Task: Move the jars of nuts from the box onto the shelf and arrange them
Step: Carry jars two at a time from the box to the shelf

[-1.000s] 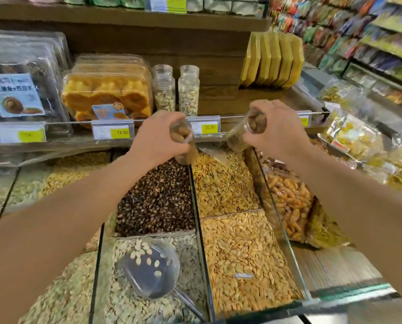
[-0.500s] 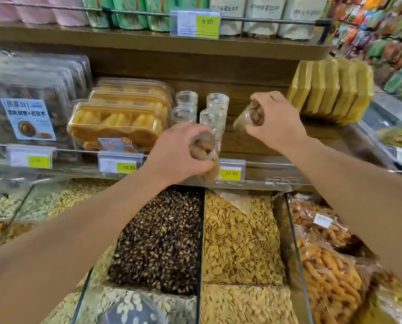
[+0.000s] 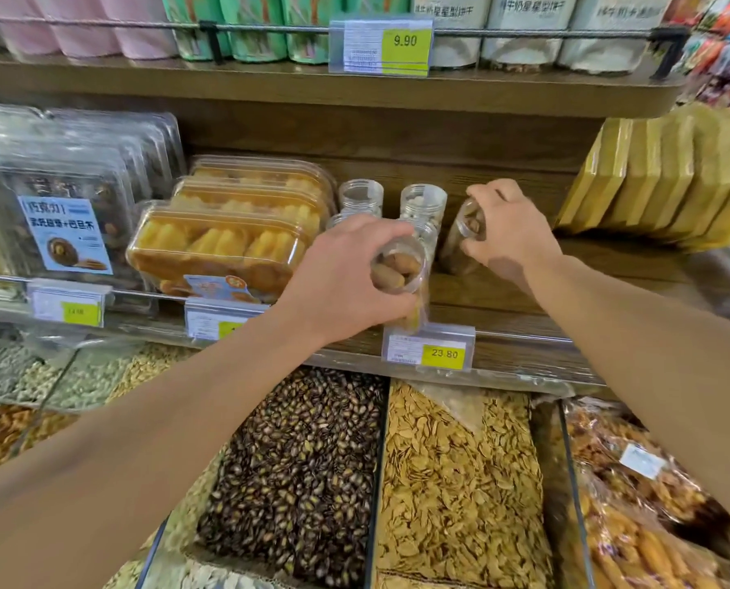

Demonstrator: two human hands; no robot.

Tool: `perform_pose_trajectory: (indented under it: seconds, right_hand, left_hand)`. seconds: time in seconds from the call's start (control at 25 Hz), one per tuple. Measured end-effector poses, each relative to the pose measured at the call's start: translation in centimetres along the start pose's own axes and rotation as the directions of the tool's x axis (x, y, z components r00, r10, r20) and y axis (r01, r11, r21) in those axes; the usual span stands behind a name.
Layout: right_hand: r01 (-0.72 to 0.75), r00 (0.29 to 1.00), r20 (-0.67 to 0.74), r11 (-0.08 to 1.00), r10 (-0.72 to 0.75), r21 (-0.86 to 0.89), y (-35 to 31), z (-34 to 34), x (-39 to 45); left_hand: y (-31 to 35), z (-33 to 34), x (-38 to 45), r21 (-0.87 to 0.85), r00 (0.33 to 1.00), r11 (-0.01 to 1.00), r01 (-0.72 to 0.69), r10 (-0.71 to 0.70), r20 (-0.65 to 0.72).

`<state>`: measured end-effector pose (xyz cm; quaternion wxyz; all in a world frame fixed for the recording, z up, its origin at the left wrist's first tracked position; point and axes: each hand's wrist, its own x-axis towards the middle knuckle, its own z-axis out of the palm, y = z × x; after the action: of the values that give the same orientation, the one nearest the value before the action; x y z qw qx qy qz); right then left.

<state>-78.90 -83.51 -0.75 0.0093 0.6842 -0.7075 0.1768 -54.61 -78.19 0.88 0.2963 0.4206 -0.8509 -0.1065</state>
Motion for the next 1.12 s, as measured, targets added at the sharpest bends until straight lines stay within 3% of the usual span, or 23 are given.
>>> perform_pose_trajectory:
  seconds: [0.36, 0.48, 0.6, 0.68, 0.84, 1.12]
  right_hand:
    - [-0.004, 1.0, -0.02, 1.0, 0.004, 0.008, 3.0, -0.9, -5.2]
    - [-0.086, 0.996, -0.006, 0.996, 0.086, 0.007, 4.2, -1.7, -7.7]
    - [-0.032, 0.999, -0.006, 0.999, 0.032, -0.015, 4.7, -1.8, -9.8]
    - [-0.012, 1.0, 0.002, 1.0, 0.012, 0.005, 4.9, -1.8, -10.6]
    - [0.019, 1.0, 0.007, 1.0, -0.018, -0.025, 5.1, -1.8, -11.3]
    - [0.008, 0.999, 0.04, 0.999, -0.006, -0.037, 1.7, -2.7, -14.8]
  left_hand:
    - [3.2, 1.5, 2.4, 0.016, 0.997, 0.997, -0.082, 0.082, 0.008]
    - [4.5, 3.5, 5.0, 0.141, 0.988, 0.979, -0.147, 0.138, 0.071]
    - [4.4, 5.9, 7.2, 0.353, 0.981, 0.919, -0.179, 0.137, 0.139]
    - [4.0, 7.4, 8.2, 0.405, 0.985, 0.903, -0.145, 0.095, 0.142]
    - [3.1, 9.0, 9.5, 0.389, 0.992, 0.92, -0.054, 0.005, 0.126]
    - [3.1, 5.8, 3.5, 0.324, 0.995, 0.942, -0.092, 0.072, 0.075]
